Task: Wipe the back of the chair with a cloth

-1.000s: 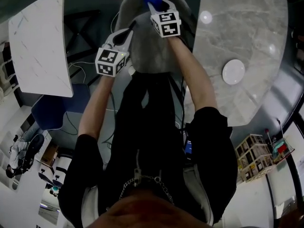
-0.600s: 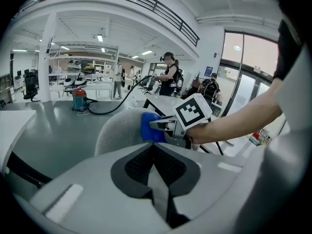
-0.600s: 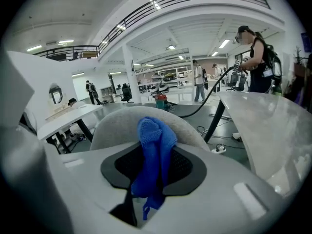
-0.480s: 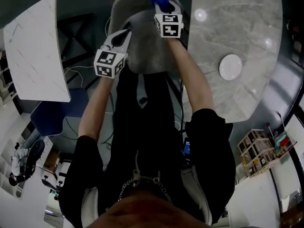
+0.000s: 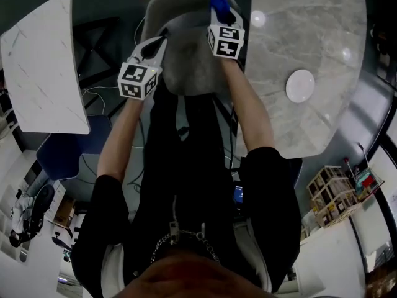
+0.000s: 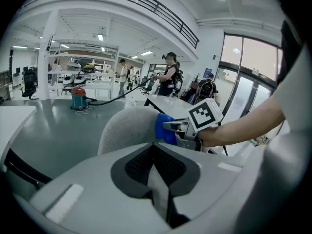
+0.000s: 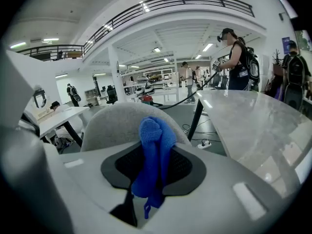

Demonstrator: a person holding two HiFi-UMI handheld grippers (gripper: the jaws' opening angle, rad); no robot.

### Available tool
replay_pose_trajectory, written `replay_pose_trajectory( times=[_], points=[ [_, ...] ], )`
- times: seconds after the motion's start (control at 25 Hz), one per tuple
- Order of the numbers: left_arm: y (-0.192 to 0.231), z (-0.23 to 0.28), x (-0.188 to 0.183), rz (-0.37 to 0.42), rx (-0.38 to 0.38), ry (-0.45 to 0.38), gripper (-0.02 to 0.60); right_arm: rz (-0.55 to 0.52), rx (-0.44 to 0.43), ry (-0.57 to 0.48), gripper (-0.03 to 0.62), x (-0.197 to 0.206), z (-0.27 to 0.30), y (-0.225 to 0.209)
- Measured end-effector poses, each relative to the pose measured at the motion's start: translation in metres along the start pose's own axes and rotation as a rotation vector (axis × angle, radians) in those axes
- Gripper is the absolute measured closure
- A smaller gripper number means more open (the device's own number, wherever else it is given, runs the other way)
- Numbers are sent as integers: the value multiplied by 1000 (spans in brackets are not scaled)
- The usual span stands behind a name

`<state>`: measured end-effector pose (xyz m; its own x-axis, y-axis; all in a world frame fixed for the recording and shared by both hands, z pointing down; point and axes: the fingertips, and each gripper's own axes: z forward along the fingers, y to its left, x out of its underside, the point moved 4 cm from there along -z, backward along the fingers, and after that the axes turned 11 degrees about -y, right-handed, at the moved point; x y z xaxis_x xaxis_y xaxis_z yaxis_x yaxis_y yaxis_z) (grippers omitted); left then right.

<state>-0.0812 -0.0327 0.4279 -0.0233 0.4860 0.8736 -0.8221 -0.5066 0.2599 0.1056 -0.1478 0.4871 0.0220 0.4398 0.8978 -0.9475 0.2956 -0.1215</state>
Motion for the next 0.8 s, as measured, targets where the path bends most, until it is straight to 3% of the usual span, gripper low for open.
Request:
replay_pose_trajectory(
  times=[0.16, 0.56, 0.72, 0.8],
  points=[
    [9, -9, 8, -1, -28, 10, 571, -31, -117, -1, 479, 11, -5, 33],
    [42, -50, 34, -50, -128, 22, 571, -216, -607, 85, 479, 50, 0, 178],
    [55, -69, 43, -71, -165, 30, 571, -277, -746, 121, 479, 65, 9, 217],
    [59, -77, 47, -77, -179, 34, 571, -290, -774, 139, 479, 71, 17, 227]
  ],
)
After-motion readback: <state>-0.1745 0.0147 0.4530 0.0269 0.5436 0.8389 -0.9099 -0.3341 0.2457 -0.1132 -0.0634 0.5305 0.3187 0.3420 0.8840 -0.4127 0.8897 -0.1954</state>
